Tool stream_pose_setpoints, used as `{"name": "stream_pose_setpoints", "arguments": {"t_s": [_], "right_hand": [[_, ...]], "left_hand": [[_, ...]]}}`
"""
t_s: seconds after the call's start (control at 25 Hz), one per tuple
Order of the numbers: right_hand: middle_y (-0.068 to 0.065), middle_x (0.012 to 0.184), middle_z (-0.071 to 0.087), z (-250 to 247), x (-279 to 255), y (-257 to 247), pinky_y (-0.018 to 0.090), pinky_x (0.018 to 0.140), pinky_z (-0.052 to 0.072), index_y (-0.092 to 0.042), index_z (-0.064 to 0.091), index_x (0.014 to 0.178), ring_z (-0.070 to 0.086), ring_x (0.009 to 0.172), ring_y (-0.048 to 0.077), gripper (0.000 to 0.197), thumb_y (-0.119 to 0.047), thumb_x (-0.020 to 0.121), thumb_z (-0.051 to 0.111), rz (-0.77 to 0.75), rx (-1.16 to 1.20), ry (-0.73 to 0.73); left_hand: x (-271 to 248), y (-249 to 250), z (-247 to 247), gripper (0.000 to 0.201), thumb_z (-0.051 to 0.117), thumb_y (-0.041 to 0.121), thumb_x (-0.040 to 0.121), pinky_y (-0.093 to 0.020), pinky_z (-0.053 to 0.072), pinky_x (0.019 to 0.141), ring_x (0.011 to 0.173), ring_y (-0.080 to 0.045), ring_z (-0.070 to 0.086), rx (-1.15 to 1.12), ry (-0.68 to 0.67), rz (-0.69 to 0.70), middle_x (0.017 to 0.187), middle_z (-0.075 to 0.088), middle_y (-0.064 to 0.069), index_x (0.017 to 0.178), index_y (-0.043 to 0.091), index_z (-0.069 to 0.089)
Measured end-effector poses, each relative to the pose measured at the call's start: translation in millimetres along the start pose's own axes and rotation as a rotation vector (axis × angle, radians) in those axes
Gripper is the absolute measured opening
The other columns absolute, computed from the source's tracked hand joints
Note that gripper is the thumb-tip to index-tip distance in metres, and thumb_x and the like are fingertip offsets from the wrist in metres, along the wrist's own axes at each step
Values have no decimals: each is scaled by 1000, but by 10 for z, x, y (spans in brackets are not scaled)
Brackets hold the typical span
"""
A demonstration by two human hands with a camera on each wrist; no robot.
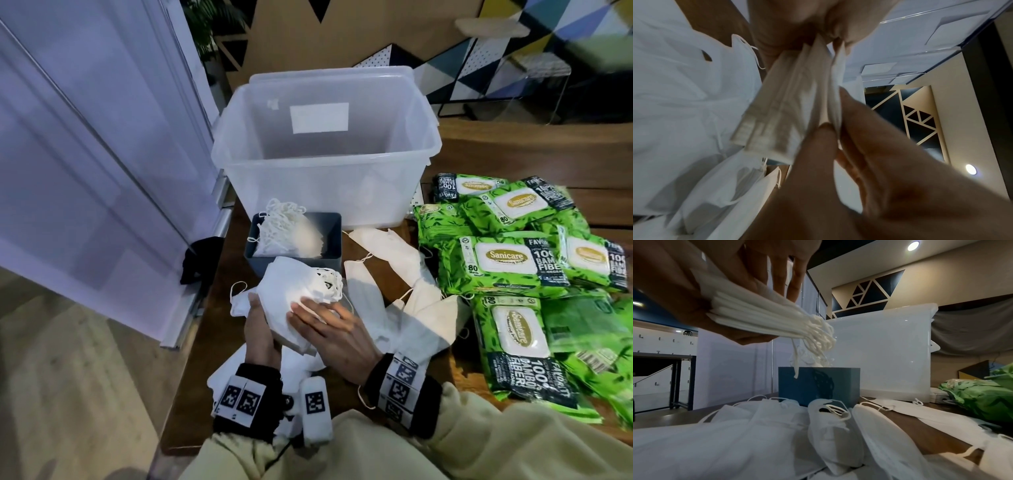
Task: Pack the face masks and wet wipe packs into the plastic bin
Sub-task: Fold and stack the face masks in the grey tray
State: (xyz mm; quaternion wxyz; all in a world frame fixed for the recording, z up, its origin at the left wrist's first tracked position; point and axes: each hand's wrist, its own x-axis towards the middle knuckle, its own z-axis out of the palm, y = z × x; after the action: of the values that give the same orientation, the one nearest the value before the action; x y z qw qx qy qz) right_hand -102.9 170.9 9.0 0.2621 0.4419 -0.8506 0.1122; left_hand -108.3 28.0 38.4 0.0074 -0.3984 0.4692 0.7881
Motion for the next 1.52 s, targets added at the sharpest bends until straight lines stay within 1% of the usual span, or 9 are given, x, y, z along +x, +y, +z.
{"name": "stream_pose_setpoints", "arguments": {"t_s": [0.08,0.24,0.36,0.56,0.64,0.8,1.04,1.2,1.52], "right_hand": [[4,124,63,-9,28,-28,32,85,51,-13,63,119,59,116,22,36,-16,85,49,7,6,-56],[5,125,61,-91,18,-40,31,89,44,-14,58,119,54,118,21,37,-15,84,48,-5,123,-61],[3,99,68,-200,-112,85,30,74,53,-16,60,102,59,93,16,25,-18,83,44,269,366,-36],[7,115,64,-132,-56,227,30,89,49,-16,48,117,58,105,15,32,-39,94,49,949,1398,-822],[8,115,65,-6,80,137,24,84,50,-14,55,115,60,101,14,32,-29,88,62,994,1688,-685],[20,112,65,161,298,114,29,81,55,-1,62,109,66,86,17,30,4,79,66,1196,1894,49],[19,103,66,125,342,279,44,91,48,-1,59,104,63,91,31,31,13,77,62,1441,1920,476],[23,105,60,199,238,342,47,93,47,-8,53,108,58,93,34,44,11,72,69,1477,1797,506],[15,95,58,-65,376,615,23,67,54,-8,43,121,66,76,20,44,10,84,57,1292,1722,130]], "left_hand": [[10,20,42,76,46,62,81,-39,39,102,113,-28,52,26,-39,-51,134,47,-8,134,7,42],[13,-3,-11,31,58,21,92,-41,47,95,110,-31,57,160,37,125,126,57,-12,119,8,51],[1,27,-119,38,62,18,89,-42,50,91,107,-28,61,111,28,215,122,62,-10,124,6,53],[-2,19,11,36,61,18,90,-38,50,89,108,-25,59,140,12,270,119,61,-5,124,9,52],[-4,0,58,38,62,21,89,-46,47,97,110,-28,58,210,5,301,123,60,-7,124,11,50],[-9,25,65,44,63,19,88,-44,49,95,108,-27,58,317,-45,394,121,58,-7,127,9,46],[11,-20,-60,46,63,18,88,-46,46,99,111,-28,57,361,-49,381,126,58,-11,130,9,47],[48,-12,-118,46,63,20,88,-47,45,100,113,-28,57,340,-68,346,127,57,-9,130,11,47],[86,247,-201,45,70,18,82,-46,47,98,111,-25,62,316,-170,340,118,66,-4,125,15,56]]}}
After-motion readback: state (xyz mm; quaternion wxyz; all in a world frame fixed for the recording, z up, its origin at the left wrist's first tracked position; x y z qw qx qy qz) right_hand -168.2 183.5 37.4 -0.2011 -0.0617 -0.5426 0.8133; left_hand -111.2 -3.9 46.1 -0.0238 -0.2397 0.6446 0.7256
